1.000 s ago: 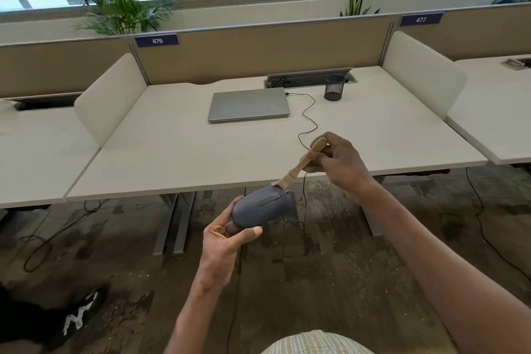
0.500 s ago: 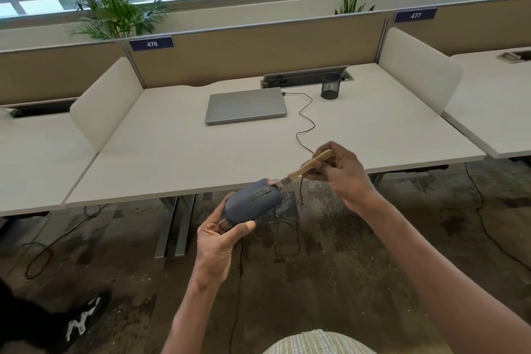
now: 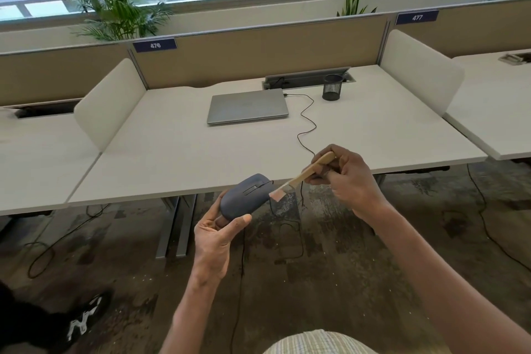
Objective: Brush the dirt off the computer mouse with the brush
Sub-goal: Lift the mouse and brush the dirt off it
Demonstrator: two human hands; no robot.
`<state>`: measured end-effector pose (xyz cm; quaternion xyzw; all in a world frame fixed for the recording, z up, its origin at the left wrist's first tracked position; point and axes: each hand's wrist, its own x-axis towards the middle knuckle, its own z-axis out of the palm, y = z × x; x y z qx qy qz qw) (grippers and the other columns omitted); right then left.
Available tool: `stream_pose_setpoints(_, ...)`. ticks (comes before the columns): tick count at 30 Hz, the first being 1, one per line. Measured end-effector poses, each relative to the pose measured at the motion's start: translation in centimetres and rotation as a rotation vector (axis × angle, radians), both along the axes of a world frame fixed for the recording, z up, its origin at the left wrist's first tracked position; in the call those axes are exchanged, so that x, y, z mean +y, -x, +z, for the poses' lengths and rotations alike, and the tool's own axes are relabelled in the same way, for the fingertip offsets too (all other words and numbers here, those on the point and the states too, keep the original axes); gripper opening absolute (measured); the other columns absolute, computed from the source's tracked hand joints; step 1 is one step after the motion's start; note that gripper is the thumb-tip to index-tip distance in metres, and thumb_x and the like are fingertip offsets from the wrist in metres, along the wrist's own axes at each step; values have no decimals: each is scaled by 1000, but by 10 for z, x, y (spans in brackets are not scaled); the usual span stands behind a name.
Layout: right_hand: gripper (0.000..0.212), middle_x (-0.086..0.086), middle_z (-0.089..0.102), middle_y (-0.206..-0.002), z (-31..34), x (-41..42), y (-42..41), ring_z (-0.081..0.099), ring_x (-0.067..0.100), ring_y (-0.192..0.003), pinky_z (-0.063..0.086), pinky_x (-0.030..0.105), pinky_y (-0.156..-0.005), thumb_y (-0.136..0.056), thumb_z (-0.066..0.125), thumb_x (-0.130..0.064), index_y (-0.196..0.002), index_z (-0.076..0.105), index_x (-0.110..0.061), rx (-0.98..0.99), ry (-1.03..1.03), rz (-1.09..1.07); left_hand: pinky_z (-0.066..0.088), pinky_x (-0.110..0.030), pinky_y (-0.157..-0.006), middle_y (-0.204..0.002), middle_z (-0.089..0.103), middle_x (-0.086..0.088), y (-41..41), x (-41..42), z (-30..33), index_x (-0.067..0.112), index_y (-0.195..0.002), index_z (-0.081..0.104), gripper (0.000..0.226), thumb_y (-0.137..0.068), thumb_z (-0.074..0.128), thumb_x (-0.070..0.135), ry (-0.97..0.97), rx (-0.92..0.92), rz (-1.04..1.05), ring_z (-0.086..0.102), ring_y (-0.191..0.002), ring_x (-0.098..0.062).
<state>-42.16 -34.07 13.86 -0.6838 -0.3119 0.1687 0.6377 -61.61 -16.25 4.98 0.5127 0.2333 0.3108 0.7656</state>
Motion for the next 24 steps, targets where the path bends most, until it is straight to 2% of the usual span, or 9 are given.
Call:
stream_pose_setpoints(2, 10, 17, 73, -92, 8, 1, 7, 75, 20, -84, 62, 31, -76, -93, 61, 8, -95, 66, 0, -71, -34, -62, 63, -22, -80, -103, 80, 1, 0, -1, 0, 18, -124, 67, 61, -69, 80, -5, -5, 8, 11, 76, -98, -14)
stream_pose_setpoints(5, 11, 4, 74, -85, 15, 6, 25, 72, 8, -75, 59, 20, -65, -92, 66, 0, -99, 70, -7, -386, 4, -176, 63, -21, -79, -100, 81, 4, -4, -6, 5, 19, -123, 66, 57, -75, 71, -12, -14, 5, 12, 77, -95, -11)
stream_pose_setpoints(8, 12, 0, 70, -75, 5, 7, 57, 59, -2, -57, 38, 6, -46, -91, 67, -1, -102, 69, -7, -618, 51, -181, 63, -22, -80, -99, 81, 2, -8, -8, 9, 20, -121, 67, 56, -75, 73, -10, -32, -23, 36, 77, -95, -11)
stream_pose_setpoints(11, 14, -4, 68, -73, -7, 5, 86, 54, 2, -52, 33, 7, -44, -90, 68, -3, -104, 69, -8, -620, -12, -130, 63, -23, -82, -102, 82, 0, -8, -9, 10, 19, -124, 66, 66, -61, 84, 7, -30, -44, 69, 77, -96, -12)
stream_pose_setpoints(14, 15, -4, 70, -75, -13, 2, 89, 58, 5, -54, 40, 11, -45, -92, 69, -8, -107, 70, -10, -576, -115, -210, 63, -25, -86, -106, 81, -1, -5, -7, 12, 13, -133, 64, 85, -54, 96, 20, -31, -43, 81, 77, -100, -14)
stream_pose_setpoints(16, 19, -3, 70, -77, -15, -1, 83, 62, 8, -56, 47, 18, -43, -92, 68, -11, -111, 70, -11, -571, -153, -320, 62, -25, -87, -107, 81, -1, -3, -6, 15, 18, -129, 66, 97, -42, 104, 36, -25, -34, 80, 77, -102, -14)
stream_pose_setpoints(18, 20, -4, 69, -76, -22, -1, 83, 60, 7, -54, 45, 16, -42, -92, 68, -12, -112, 70, -9, -591, -148, -383, 62, -24, -85, -105, 81, 0, -4, -8, 17, 16, -130, 65, 89, -50, 101, 27, -28, -32, 94, 77, -101, -12)
stream_pose_setpoints(21, 19, -7, 67, -73, -35, 3, 98, 56, 0, -51, 39, 9, -42, -92, 70, -10, -111, 71, -8, -612, -135, -339, 62, -23, -85, -99, 82, 2, -7, -11, 21, 10, -133, 62, 72, -64, 80, 0, -32, -41, 101, 77, -94, -9)
stream_pose_setpoints(24, 20, -2, 74, -86, -44, 1, 112, 67, 0, -70, 53, 13, -54, -90, 72, -7, -110, 73, -4, -621, -187, -228, 63, -24, -85, -100, 82, 1, -6, -11, 21, 11, -130, 64, 67, -67, 78, -2, -29, -42, 111, 77, -96, -10)
